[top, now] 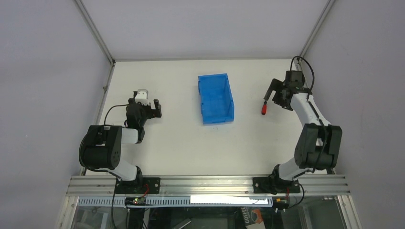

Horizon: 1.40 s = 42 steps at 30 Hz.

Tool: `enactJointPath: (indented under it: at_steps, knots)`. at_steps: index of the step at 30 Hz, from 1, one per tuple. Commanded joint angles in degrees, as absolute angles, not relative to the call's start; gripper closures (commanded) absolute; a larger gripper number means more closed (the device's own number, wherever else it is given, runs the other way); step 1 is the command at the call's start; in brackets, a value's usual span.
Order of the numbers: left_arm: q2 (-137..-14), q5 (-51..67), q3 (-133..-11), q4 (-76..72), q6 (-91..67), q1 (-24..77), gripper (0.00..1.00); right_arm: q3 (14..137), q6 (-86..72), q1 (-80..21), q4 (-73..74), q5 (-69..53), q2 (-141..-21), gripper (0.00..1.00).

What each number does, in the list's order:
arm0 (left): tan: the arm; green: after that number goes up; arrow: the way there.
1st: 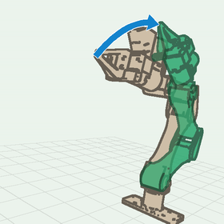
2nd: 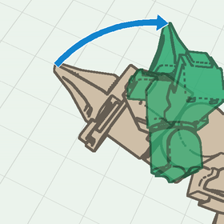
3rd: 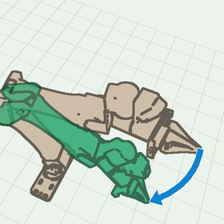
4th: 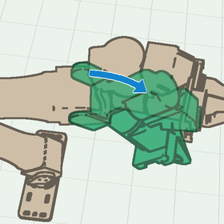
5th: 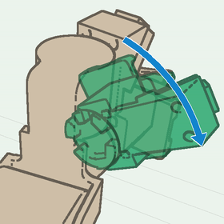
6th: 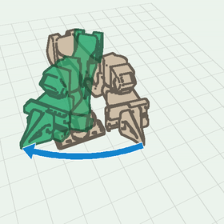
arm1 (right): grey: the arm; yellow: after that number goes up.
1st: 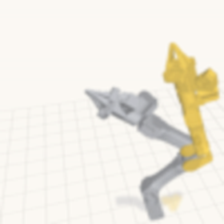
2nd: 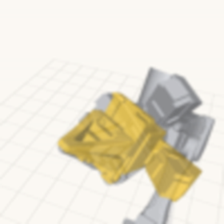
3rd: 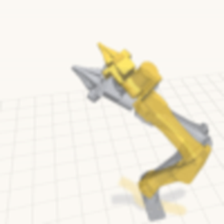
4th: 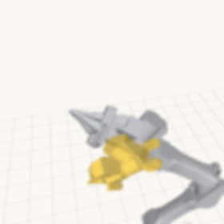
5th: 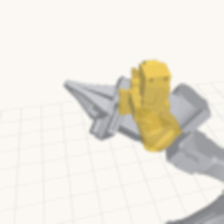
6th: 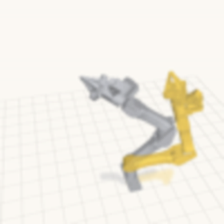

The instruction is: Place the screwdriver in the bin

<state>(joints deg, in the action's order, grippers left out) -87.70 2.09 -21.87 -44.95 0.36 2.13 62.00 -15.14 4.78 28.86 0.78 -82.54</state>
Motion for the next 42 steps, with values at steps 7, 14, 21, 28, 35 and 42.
enactJointPath:
  at_steps: [7, 14, 21, 28, 35, 42]
  knots:
    - [-86.34, 3.17, -21.8, -46.31, -0.79, 1.76, 0.01, 71.46, -12.75, 1.14, 35.78, 6.0, -100.21, 0.09]
    - [-86.39, 3.16, -21.8, -46.26, -0.79, 1.77, 0.01, 74.32, -12.05, -0.68, 34.32, 9.07, -108.49, 0.29]
    - [-86.33, 3.17, -21.8, -46.25, -0.77, 1.75, 0.01, 73.31, -10.67, -1.23, 32.28, 8.44, -108.43, 0.9]
    - [-86.35, 3.16, -21.8, -46.23, -0.77, 1.77, 0.01, 79.27, -8.07, -1.32, 37.65, 9.28, -103.93, 0.98]
    - [-86.4, 3.12, -21.8, -46.26, -0.79, 1.77, 0.01, 86.09, -9.94, -3.09, 47.54, 9.06, -95.44, 1.0]
    - [-86.4, 3.17, -21.84, -46.26, -0.79, 1.74, 0.01, 92.73, -13.76, -10.03, 54.66, 7.29, -90.68, 0.97]
